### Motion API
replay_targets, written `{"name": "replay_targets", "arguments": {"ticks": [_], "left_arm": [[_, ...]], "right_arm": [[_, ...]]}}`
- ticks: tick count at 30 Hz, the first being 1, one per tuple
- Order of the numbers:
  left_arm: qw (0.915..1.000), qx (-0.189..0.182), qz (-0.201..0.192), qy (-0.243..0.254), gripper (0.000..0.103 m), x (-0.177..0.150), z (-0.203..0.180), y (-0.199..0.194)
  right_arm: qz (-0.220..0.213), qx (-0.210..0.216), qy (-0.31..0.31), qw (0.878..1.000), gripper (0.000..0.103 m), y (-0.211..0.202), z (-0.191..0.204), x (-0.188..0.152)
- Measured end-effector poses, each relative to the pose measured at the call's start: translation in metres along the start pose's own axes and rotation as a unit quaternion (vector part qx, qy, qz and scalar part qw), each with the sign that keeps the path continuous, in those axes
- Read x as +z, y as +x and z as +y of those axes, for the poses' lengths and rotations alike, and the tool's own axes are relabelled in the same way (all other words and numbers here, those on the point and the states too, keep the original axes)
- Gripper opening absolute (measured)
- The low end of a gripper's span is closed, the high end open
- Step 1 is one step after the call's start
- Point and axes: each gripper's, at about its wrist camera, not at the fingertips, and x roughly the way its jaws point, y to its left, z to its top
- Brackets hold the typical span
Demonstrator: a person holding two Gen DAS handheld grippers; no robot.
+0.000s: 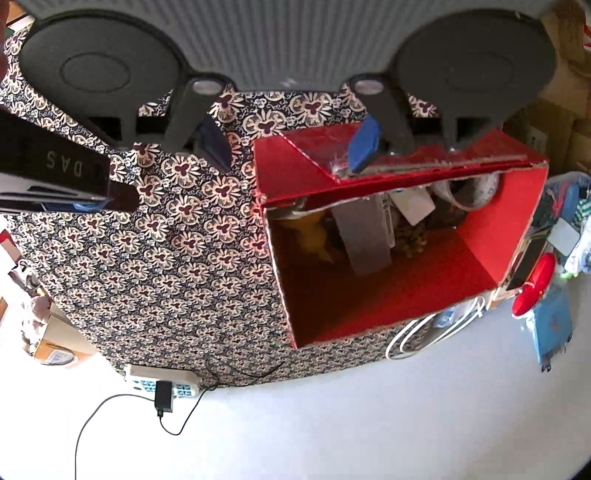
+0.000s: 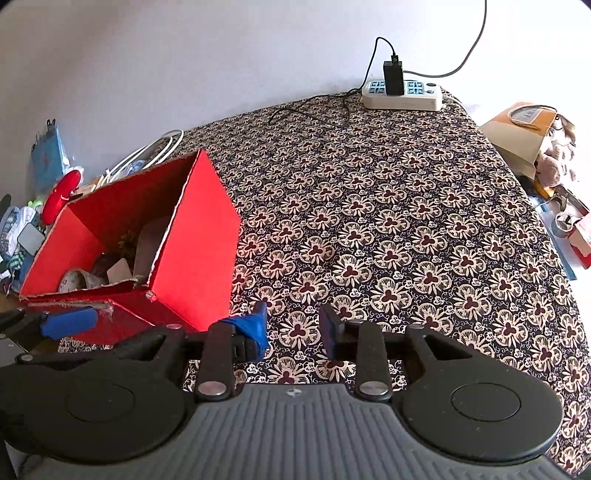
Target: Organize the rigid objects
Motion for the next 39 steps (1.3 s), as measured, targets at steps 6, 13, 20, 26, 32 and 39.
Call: {"name": "replay_targets", "arguments": {"ticks": [6, 13, 20, 26, 32, 39], "left_arm": [[0.9994, 0.033, 0.011, -0.003, 0.072, -0.003, -0.001, 0.000], [0.9977, 0.059, 0.020, -0.029, 0.072, -0.004, 0.015, -0.003], [0.9967, 0.073, 0.006, -0.034, 0.072, 0.004, 0.041, -0.010], [0.9964, 0.071, -0.004, -0.046, 0.072, 0.015, 0.076, -0.009], [0.9964, 0.075, -0.009, -0.040, 0.074, 0.024, 0.109, -0.002], [0.9974, 0.064, -0.018, -0.030, 0.075, 0.031, 0.144, 0.011]], "right_arm": [[0.010, 0.015, -0.012, 1.000, 0.014, 0.005, 0.005, 0.001], [0.014, 0.031, -0.030, 0.999, 0.015, 0.005, 0.022, 0.005], [0.005, 0.034, -0.030, 0.999, 0.015, 0.004, 0.049, 0.016], [-0.003, 0.032, -0.030, 0.999, 0.016, 0.007, 0.080, 0.025], [-0.016, 0.024, -0.027, 0.999, 0.016, 0.014, 0.110, 0.036], [-0.025, 0.005, -0.023, 0.999, 0.016, 0.032, 0.140, 0.045]]}}
